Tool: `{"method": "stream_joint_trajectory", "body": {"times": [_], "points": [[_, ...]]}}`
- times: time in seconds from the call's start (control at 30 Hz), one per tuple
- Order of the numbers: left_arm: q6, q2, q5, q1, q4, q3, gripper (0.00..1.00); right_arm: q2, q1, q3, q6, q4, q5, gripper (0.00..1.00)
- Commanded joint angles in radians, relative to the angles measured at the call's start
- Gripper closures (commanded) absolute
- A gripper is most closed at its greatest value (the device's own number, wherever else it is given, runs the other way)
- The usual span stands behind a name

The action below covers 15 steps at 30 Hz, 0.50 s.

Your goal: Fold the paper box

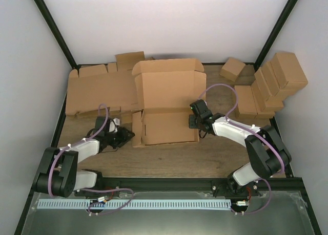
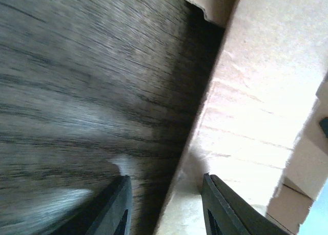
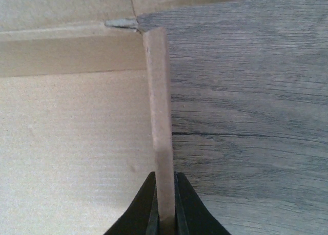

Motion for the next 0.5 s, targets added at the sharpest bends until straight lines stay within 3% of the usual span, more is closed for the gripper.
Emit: {"method": "stream_joint_trajectory", "body": {"times": [0.0, 0.27, 0.47], "points": [[-0.041, 0.026, 0.105, 0.0, 0.061, -0.006, 0.6, 0.011, 0.0, 0.014, 0.002, 0.043, -0.006, 0.99], [-0.07, -0.017, 0.181, 0.001, 0.075, 0.002, 0.6, 0.014, 0.0, 0.019, 0.0, 0.04, -0.012, 0.99], [-0.058, -0.11, 0.103, 0.002, 0.029, -0.01, 0.39, 0.012, 0.0, 0.015, 0.0, 0.036, 0.001, 0.99]]}}
